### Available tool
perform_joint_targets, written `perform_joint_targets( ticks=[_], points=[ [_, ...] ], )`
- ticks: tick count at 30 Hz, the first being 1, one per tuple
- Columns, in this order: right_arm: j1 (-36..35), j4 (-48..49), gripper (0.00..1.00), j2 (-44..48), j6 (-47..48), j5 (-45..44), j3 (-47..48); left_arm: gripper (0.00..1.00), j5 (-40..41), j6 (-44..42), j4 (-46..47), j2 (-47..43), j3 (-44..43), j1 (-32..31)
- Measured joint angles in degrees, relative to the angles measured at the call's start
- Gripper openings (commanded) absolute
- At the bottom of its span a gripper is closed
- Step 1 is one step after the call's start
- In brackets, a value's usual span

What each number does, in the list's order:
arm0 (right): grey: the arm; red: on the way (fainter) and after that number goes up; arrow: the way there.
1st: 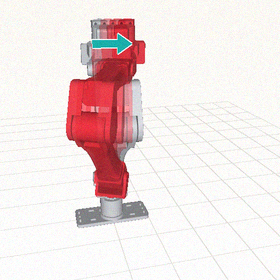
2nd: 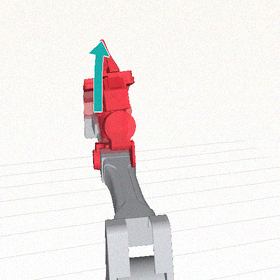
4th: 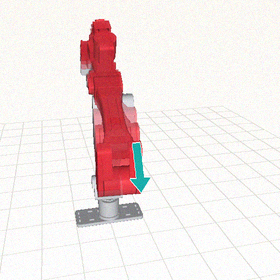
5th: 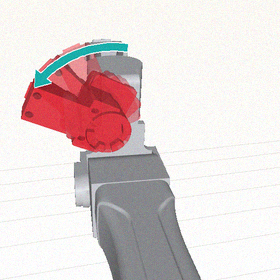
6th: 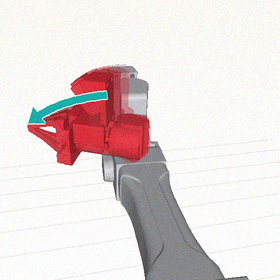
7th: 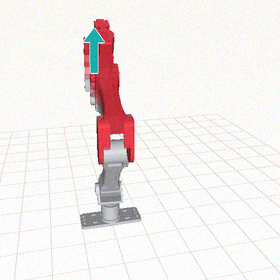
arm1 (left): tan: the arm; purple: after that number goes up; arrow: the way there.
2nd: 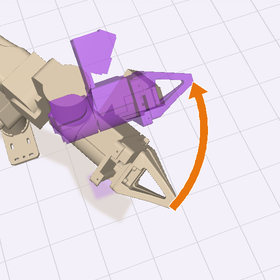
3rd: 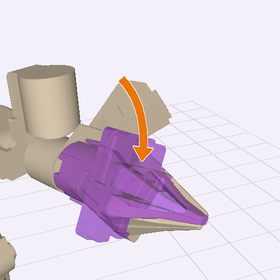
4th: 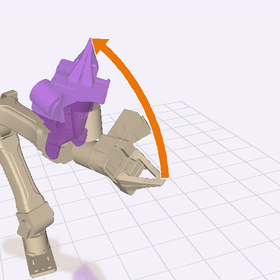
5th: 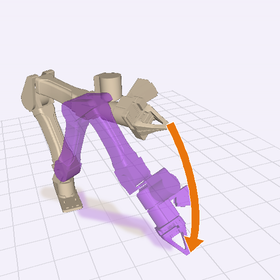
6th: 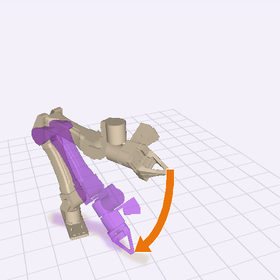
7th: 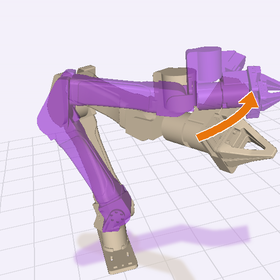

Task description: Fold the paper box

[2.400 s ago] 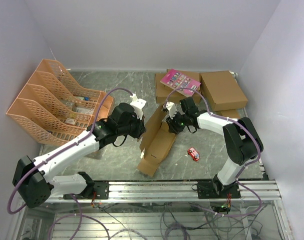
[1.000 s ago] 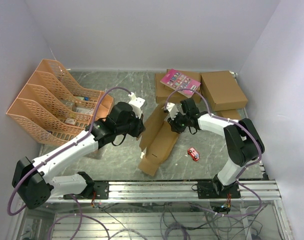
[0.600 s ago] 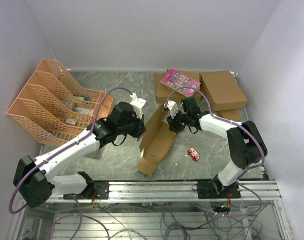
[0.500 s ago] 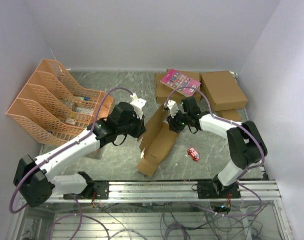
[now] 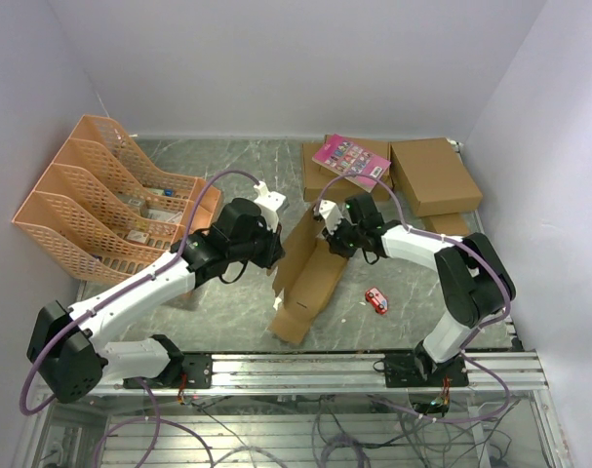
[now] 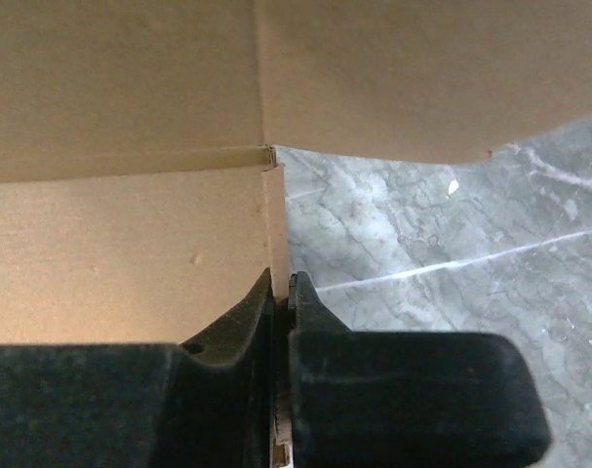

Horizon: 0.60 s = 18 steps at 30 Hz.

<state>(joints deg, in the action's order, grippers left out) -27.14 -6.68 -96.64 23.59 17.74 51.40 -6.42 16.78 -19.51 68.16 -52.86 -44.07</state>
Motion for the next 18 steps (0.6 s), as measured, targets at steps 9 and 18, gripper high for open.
perform_joint_targets(
  ticks=[9,18],
  points=[
    [-3.0,2.9,0.17,0.2,1.1,-5.0,-0.9,0.07,0.0,-0.2,0.0,0.0,0.0,0.1],
    [-2.4,0.2,0.38,0.3,2.3,-2.6,-0.9,0.07,0.2,-1.2,0.0,0.0,0.0,0.9]
  ],
)
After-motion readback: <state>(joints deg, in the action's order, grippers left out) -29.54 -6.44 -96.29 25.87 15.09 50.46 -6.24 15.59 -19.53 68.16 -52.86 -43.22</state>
